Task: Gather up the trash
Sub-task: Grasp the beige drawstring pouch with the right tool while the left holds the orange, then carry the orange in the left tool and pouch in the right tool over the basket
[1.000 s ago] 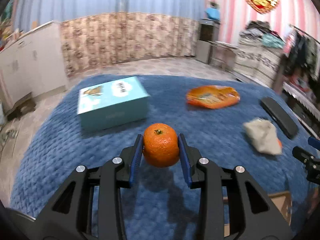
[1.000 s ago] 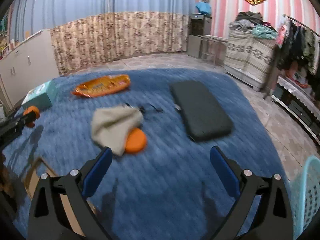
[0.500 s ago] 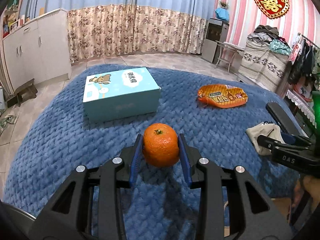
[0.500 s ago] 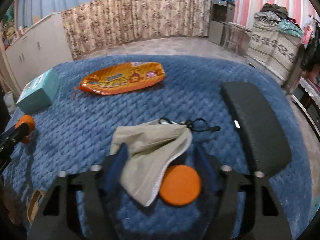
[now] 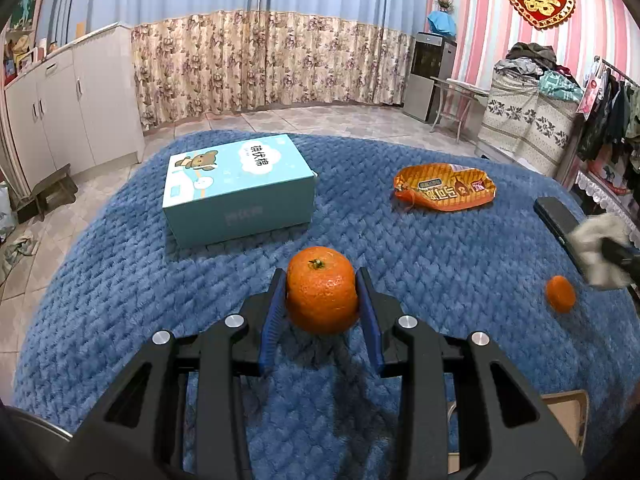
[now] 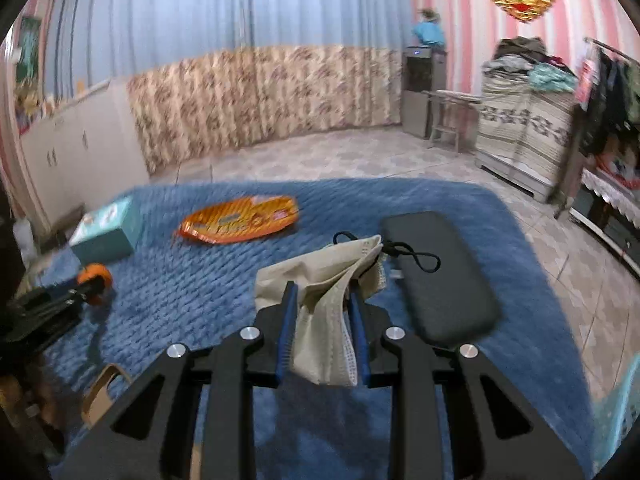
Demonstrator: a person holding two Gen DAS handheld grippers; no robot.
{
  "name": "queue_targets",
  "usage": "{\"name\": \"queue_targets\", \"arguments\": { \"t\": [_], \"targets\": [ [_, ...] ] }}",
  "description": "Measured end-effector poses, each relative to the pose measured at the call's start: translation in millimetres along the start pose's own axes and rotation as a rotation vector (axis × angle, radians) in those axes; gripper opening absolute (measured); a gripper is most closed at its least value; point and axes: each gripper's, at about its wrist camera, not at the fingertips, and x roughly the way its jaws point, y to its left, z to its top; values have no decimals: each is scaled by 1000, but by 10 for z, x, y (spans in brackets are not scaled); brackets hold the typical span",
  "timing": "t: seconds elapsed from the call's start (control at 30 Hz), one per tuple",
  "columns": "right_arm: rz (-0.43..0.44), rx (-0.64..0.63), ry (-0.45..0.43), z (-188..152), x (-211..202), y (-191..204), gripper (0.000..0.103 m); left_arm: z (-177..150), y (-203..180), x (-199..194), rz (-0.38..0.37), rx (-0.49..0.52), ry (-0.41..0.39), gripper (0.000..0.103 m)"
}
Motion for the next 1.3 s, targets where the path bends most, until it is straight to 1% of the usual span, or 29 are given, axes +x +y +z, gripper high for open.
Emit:
{"name": "queue_targets", "arguments": {
  "t": [0.07, 0.17, 0.27, 0.37, 0.47, 0.57, 0.6, 0.7, 0.83, 0.97, 1.1, 1.23, 1.3],
  "targets": [
    [-10, 38, -14, -22, -196, -218, 26, 1, 6, -4, -10, -1, 0, 34],
    [-51, 87, -35, -142, -539, -563, 26, 5, -23, -62, 4, 17, -26, 34],
    [-123, 105, -41, -283, -870, -893, 26, 14, -130, -169, 9, 50, -53, 34],
    [-158, 158, -52, -392, -1098, -1178, 26, 42, -241, -285, -32, 52, -54, 34],
    [-200, 217, -67, -522, -1305, -1460, 26, 74, -423, -435, -59, 87, -80, 34],
    [-264, 237, -69, -678, -1438, -1668, 26, 98, -636, -558, -102, 114, -87, 34],
    [-303, 241, -67, -730, -1496, -1768, 26, 99, -697, -584, -116, 122, -86, 34],
    [-377, 284, -78, -808, -1654, -2024, 26, 102, -1002, -698, -169, 165, -90, 34],
    [-459, 352, -122, -882, -1961, -2382, 26, 47, -1467, -863, -235, 243, -114, 34],
    [-542, 381, -130, -980, -2215, -2675, 26, -24, -1911, -985, -300, 303, -121, 34],
    [-584, 404, -116, -1058, -2338, -2924, 26, -97, -2392, -1116, -381, 357, -120, 34],
    [-595, 427, -95, -1130, -2311, -3078, 26, -240, -2883, -1271, -471, 414, -126, 34],
    [-601, 429, -89, -1134, -2313, -3149, 26, -316, -3061, -1332, -507, 438, -127, 34]
  ]
}}
